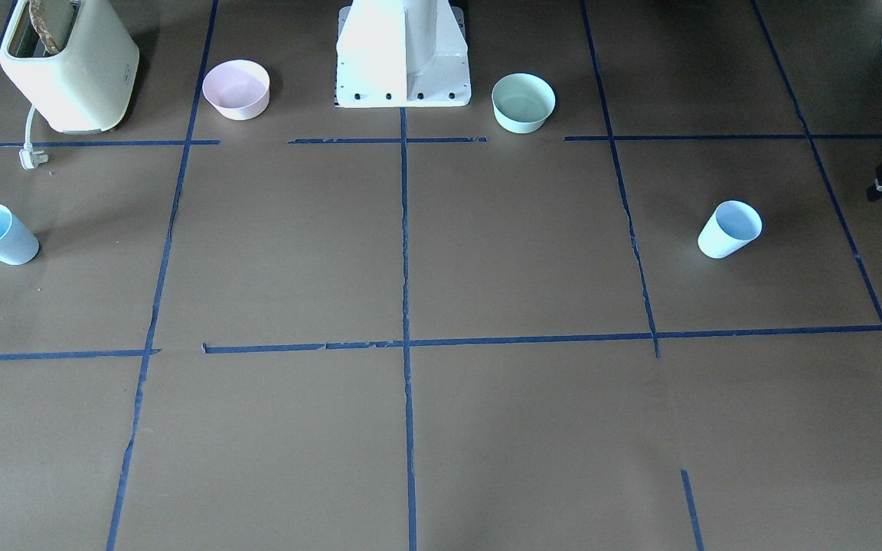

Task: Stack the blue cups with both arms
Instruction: 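Move the left gripper down toward the light blue cup near it, then grasp the light blue cup with the left gripper and lift it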

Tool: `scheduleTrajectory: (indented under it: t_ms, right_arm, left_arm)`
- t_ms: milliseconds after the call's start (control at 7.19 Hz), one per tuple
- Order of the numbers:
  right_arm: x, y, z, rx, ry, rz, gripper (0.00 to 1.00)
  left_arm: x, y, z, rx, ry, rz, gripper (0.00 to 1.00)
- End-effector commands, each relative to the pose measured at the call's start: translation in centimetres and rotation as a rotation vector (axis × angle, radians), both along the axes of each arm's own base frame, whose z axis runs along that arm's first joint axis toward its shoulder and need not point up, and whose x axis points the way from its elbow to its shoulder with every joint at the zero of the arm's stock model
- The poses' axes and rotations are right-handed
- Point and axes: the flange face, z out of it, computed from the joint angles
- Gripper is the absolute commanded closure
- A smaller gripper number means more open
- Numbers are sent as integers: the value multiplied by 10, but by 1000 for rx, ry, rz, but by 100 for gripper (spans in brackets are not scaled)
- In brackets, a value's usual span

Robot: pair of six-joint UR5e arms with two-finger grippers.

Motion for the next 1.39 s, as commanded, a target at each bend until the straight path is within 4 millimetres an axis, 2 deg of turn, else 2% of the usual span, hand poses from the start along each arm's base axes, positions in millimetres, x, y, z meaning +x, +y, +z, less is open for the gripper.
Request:
scheduleTrajectory:
  t_ms: [0,139,417,557,974,1113,1252]
  right_arm:
    - [-2,-1,-2,4,-4,-5,0]
    - [-2,0,-1,3,-4,-5,0]
    - [-3,-1,0,-3,-15,-6,0]
    - [-3,-1,-1,-2,-16,-6,0]
    - [-3,-1,1,-6,-15,-6,1]
    - [-3,-1,1,-5,-15,-7,1]
    - [-3,-1,1,-5,-15,-7,1]
  left_arm:
    - [61,5,-26,-40,68,-84,0]
    - [87,12,-26,-43,67,-48,0]
    - [111,21,-21,-64,63,-4,0]
    - [114,21,-17,-71,59,1,0]
    - [144,30,-8,-89,48,60,2]
    - [150,31,4,-103,31,69,26]
    - [151,30,5,-102,24,66,69]
